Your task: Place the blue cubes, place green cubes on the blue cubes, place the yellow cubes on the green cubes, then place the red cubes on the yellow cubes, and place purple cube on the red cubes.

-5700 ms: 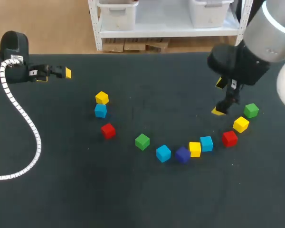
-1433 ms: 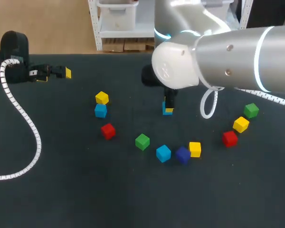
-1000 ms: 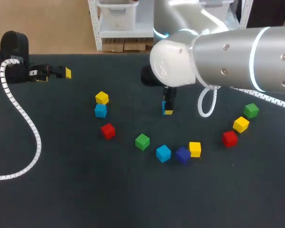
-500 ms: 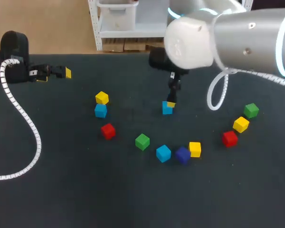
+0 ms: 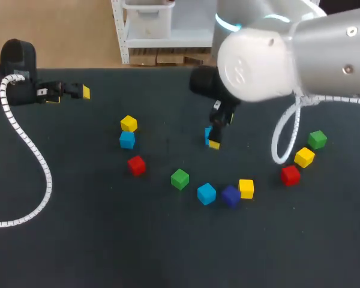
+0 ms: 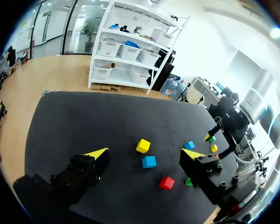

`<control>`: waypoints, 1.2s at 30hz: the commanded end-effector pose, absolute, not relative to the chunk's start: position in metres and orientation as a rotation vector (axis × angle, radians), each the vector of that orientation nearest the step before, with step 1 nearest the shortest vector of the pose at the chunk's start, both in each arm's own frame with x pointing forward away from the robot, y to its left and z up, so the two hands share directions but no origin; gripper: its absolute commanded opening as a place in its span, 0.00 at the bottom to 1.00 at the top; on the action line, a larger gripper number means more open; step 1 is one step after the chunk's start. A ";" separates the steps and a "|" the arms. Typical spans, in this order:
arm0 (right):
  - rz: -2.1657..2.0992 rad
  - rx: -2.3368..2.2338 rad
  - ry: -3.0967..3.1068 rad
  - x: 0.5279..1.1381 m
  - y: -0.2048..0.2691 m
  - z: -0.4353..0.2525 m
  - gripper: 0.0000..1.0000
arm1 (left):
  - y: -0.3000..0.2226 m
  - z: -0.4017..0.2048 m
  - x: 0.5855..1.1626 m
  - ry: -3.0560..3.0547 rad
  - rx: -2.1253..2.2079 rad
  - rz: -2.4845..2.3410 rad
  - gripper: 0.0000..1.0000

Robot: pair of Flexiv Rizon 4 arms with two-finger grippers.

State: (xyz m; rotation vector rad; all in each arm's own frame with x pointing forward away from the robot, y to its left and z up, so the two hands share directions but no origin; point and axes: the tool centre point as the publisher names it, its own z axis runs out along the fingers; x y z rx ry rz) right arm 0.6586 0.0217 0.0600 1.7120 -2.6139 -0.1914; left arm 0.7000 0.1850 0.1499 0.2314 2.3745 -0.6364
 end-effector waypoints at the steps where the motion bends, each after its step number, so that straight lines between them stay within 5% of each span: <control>1: -0.023 1.741 -2.689 0.631 0.024 0.059 1.00 | 0.185 0.150 0.700 2.374 0.231 -0.636 1.00; 36: -0.110 1.582 -2.690 0.568 0.061 -0.007 1.00 | 0.185 0.150 0.700 2.374 0.231 -0.636 1.00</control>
